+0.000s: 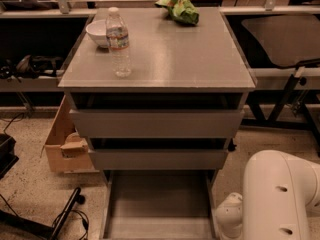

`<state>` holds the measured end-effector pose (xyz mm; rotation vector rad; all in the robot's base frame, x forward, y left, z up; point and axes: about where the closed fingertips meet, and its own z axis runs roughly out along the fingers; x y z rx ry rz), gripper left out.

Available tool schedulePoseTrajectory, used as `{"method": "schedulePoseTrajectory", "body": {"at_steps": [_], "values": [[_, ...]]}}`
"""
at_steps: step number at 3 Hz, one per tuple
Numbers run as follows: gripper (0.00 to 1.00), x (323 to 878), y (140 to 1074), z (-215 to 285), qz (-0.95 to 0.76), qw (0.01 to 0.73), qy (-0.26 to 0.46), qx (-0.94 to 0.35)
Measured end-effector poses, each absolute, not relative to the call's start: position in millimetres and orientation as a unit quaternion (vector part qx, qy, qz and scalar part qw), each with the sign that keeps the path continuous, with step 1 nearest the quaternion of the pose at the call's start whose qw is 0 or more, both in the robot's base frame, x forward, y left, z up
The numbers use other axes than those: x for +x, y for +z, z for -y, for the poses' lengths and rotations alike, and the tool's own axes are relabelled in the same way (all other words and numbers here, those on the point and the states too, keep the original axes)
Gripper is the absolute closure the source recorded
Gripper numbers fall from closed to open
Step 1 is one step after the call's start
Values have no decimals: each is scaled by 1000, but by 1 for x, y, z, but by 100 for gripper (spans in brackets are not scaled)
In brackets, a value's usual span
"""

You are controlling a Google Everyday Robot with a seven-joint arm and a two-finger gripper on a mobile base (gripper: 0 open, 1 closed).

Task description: Open bottom drawer

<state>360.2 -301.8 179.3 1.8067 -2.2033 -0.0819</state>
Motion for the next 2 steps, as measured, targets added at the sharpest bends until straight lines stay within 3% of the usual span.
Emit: {"method": "schedulePoseTrajectory", "body": {"at_steps": [1, 2], "values": [[100, 361, 179, 302, 765, 145, -28, 627], [82, 361, 179, 302, 765, 145, -28, 627]]}}
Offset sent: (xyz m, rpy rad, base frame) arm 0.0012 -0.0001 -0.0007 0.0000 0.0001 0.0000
